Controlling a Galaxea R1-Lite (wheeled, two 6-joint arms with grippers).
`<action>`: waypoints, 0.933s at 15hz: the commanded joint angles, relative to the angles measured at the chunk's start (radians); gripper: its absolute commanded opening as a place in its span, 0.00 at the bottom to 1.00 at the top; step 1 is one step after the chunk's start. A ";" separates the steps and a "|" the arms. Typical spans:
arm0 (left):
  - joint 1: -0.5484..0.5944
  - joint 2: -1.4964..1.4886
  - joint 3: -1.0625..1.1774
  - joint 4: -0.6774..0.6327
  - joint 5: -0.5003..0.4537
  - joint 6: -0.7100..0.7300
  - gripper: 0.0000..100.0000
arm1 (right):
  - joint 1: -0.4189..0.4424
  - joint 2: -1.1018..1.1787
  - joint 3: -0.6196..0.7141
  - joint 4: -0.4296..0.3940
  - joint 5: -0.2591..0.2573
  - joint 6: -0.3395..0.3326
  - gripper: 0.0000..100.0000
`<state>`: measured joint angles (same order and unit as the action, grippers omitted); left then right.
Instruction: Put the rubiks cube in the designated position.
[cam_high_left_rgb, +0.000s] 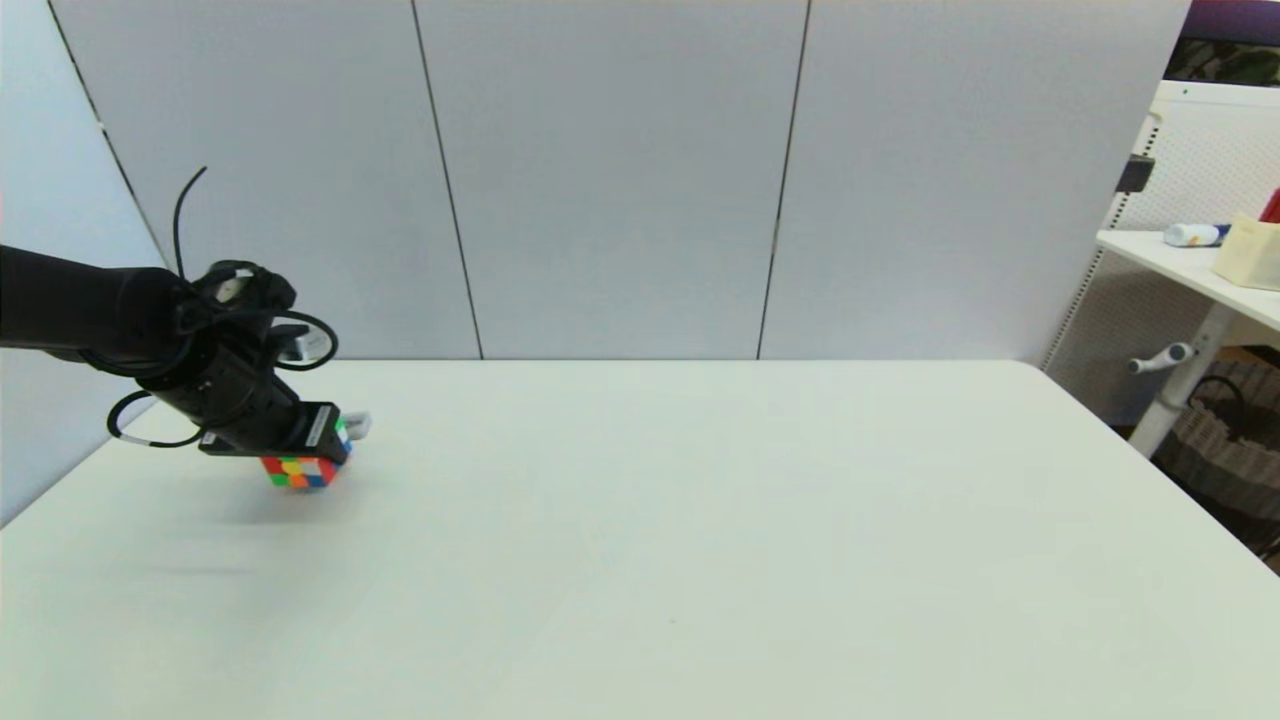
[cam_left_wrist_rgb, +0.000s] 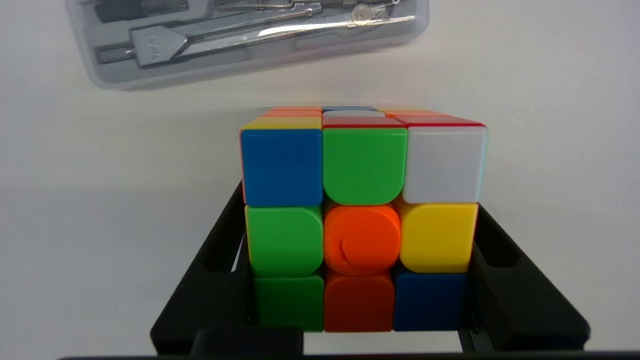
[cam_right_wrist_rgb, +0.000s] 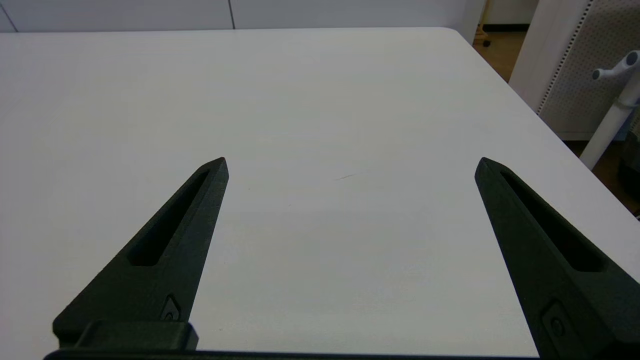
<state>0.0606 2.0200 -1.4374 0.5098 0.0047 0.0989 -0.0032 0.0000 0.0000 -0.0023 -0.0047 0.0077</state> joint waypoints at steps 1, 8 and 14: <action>0.001 0.036 0.002 0.003 0.000 0.001 0.00 | 0.000 0.000 0.000 -0.001 0.000 0.000 1.00; -0.010 -0.086 -0.060 0.030 -0.012 0.004 1.00 | 0.000 0.000 0.000 -0.001 0.000 0.000 1.00; -0.010 -0.415 -0.207 0.119 -0.006 0.008 1.00 | 0.000 0.002 0.000 -0.001 0.000 0.000 1.00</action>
<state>0.0509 1.7981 -1.5840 0.6200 -0.0062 0.1043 -0.0032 0.0000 0.0000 -0.0028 -0.0047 0.0077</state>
